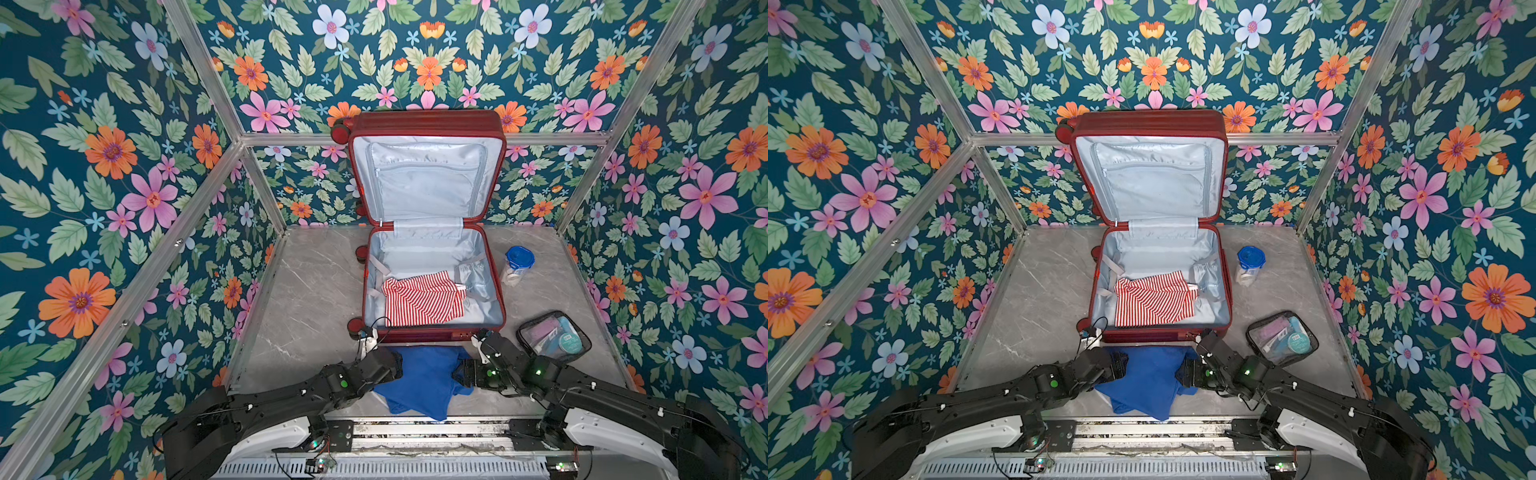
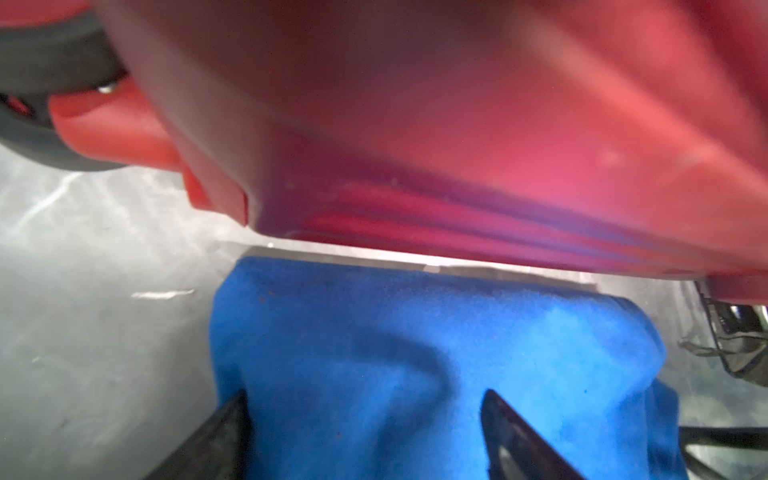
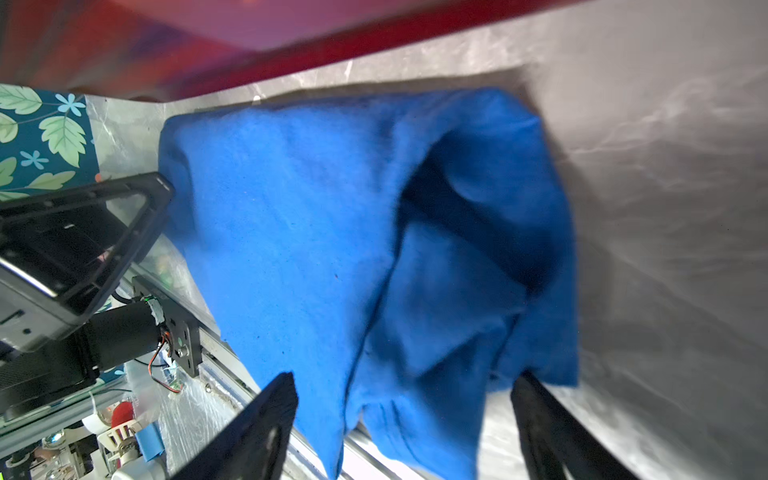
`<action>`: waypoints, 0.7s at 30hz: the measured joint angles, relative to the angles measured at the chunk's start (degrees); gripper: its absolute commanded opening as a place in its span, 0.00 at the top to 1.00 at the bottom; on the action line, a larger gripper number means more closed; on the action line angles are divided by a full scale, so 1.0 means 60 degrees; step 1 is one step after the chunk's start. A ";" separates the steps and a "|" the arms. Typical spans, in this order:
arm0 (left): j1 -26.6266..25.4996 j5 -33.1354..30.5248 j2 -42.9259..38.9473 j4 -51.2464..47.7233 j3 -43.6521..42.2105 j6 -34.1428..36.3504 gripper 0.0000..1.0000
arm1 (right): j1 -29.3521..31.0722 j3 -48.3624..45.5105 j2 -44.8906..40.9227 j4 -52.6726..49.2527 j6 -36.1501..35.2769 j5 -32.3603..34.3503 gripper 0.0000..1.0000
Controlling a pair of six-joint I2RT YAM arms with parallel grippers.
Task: Pack the luggage
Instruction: 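Hold the blue cloth with both grippers and lift it over the suitcase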
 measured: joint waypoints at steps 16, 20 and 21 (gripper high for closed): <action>-0.2433 0.0390 0.0645 0.0652 -0.0051 -0.1453 0.43 | 0.0790 -0.0459 0.0175 0.0747 0.0790 0.0554 0.67; -0.2648 0.0393 0.1082 0.0911 0.0076 -0.1767 0.69 | 0.0965 -0.0459 0.0135 0.0747 0.0889 0.0710 0.81; -0.2685 0.0415 0.1155 0.0885 0.0131 -0.1821 0.80 | 0.1016 -0.0459 0.0055 0.0729 0.0940 0.0765 0.83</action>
